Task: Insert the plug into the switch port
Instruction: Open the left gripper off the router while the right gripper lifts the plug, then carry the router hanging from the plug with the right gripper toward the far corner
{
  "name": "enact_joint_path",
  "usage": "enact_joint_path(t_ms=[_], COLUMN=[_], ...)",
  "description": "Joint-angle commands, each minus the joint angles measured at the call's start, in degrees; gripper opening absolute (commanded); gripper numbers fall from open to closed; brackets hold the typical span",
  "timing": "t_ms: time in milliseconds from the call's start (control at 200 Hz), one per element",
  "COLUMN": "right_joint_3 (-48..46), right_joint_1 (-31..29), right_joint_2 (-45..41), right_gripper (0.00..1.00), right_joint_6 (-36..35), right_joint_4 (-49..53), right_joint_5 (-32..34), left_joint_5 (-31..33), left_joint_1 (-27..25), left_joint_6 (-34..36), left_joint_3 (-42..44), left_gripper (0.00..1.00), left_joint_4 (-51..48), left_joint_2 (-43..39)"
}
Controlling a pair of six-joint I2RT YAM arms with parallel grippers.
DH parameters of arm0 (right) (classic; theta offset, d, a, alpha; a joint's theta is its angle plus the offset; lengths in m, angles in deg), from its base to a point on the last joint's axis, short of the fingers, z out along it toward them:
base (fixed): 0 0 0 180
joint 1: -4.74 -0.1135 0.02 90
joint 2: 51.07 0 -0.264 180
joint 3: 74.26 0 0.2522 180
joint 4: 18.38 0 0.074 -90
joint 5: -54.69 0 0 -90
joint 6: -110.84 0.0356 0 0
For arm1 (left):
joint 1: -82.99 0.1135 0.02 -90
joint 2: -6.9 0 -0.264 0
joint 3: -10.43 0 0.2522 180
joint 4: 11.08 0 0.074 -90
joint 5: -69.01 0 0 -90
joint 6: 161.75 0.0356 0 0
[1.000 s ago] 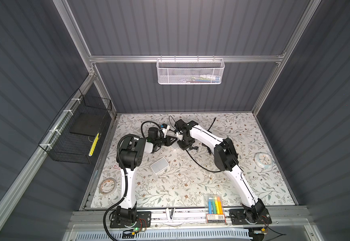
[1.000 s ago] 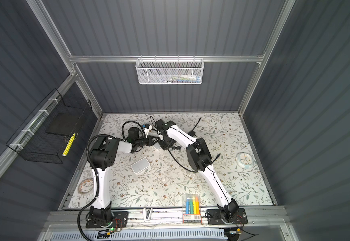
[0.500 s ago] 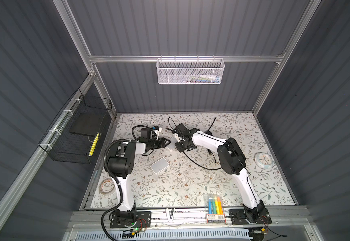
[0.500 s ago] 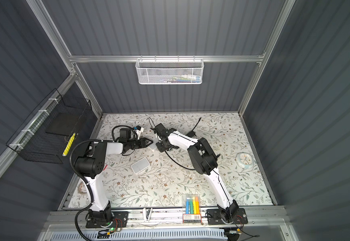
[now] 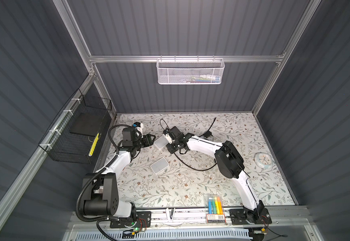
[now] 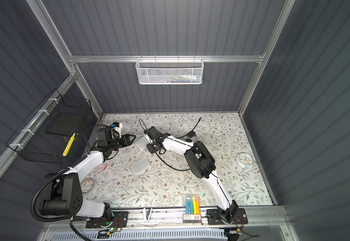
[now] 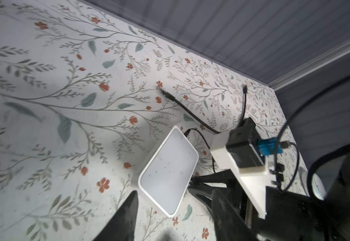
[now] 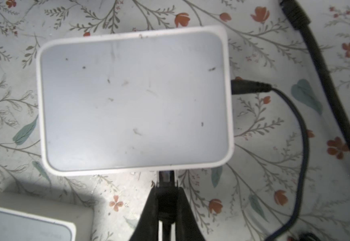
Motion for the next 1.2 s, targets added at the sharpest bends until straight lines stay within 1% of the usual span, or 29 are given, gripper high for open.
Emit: enact_joint_path(t_ms=[0,135,225,300,420,675,725,880,1026,1196], right_joint_3=[1.01,1.94,3.85,6.18,9.06,14.67,16.25,20.73,25.67,28.2], right_joint_1=[0.13,0.76,1.82,2.48,3.07,5.23,5.74,7.71,11.07,15.19], right_joint_2=[-5.97,-12.35,-15.72,-17.85,-20.88,-26.22,-27.06,-28.53,-28.57,-28.03], right_gripper=[0.0,0.0,0.01,0.0,0.0,0.0,0.0,0.01,0.0,0.0], right_joint_6=[-0.3,-2.89,-4.29,-5.19,-5.78,-6.57,-6.99,-10.19,-11.95,-14.27], right_joint_4=[1.2,5.12,9.03,12.9,17.25,21.53,22.26,23.84,26.09,26.99], right_joint_5=[2.55,6.77,8.21,9.35,11.02,13.41,13.4,16.92,19.52,22.56], left_joint_5=[2.57,0.7,-0.94,-2.48,-3.54,-4.49,-4.68,-5.42,-5.68,-5.43], left_joint_1=[0.32,0.32,0.32,0.32,0.28,0.24,0.24,-0.07,-1.06,-2.85], left_joint_6=[-0.95,-1.93,-3.0,-3.51,-3.78,-2.46,-2.47,-2.53,-2.45,-2.12], left_joint_3=[1.16,1.61,1.96,2.1,2.28,1.05,0.94,0.33,0.03,-0.67], left_gripper=[0.57,0.57,0.56,0.54,0.53,0.52,0.52,0.52,0.52,0.51], left_joint_4=[-3.0,-1.28,0.93,2.26,3.49,2.45,2.57,3.06,3.33,3.26], left_joint_2=[-1.72,-0.71,0.57,1.77,2.56,3.51,3.76,4.9,6.29,8.22])
